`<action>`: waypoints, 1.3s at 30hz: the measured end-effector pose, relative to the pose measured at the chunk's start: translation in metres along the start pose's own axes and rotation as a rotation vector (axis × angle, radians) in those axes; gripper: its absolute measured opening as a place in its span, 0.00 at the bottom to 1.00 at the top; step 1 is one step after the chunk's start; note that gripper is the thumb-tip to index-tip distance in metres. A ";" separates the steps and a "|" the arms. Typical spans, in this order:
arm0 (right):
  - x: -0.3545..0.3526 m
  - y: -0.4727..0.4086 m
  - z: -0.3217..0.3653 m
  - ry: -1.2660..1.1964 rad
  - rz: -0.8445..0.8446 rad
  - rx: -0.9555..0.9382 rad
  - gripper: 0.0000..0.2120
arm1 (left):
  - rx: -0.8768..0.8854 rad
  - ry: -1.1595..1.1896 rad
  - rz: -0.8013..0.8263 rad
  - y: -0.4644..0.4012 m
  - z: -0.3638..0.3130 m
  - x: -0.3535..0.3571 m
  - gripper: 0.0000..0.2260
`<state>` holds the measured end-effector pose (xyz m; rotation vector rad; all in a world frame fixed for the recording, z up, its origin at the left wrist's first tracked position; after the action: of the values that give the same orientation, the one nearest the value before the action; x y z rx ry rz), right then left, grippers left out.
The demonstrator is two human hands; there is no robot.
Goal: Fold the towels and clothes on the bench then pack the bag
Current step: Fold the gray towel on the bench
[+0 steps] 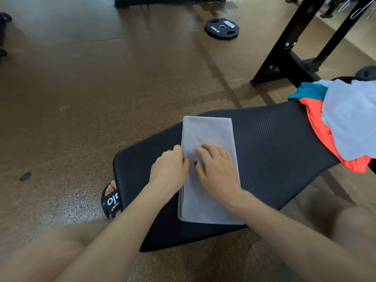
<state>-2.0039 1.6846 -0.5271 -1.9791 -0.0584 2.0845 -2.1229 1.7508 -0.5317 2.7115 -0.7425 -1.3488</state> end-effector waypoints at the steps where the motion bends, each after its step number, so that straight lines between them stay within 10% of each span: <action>1: 0.000 0.013 0.002 0.022 0.034 -0.002 0.20 | 0.001 -0.009 -0.006 -0.002 0.000 0.001 0.08; 8: 0.008 0.077 0.024 0.065 0.327 -0.117 0.31 | -0.005 -0.071 0.008 -0.003 -0.005 0.004 0.07; 25: -0.008 0.135 0.003 0.081 0.263 -0.264 0.33 | 0.293 -0.438 -0.149 0.041 -0.015 0.006 0.09; 39: -0.007 0.141 -0.033 0.157 0.308 -0.416 0.42 | 0.529 -0.634 0.043 0.115 -0.015 0.035 0.22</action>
<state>-1.9941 1.5418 -0.5527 -2.5336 -0.1798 2.2332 -2.1406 1.6315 -0.5224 2.5482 -1.3532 -2.3217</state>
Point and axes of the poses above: each hand's wrist, its own y-axis away from the middle knuckle, its own x-axis out of the palm, z = x × y, the point moved 8 cm from there along -y, towards the middle knuckle, and after that the axes turned 11 degrees about y, right-handed, at the moved point
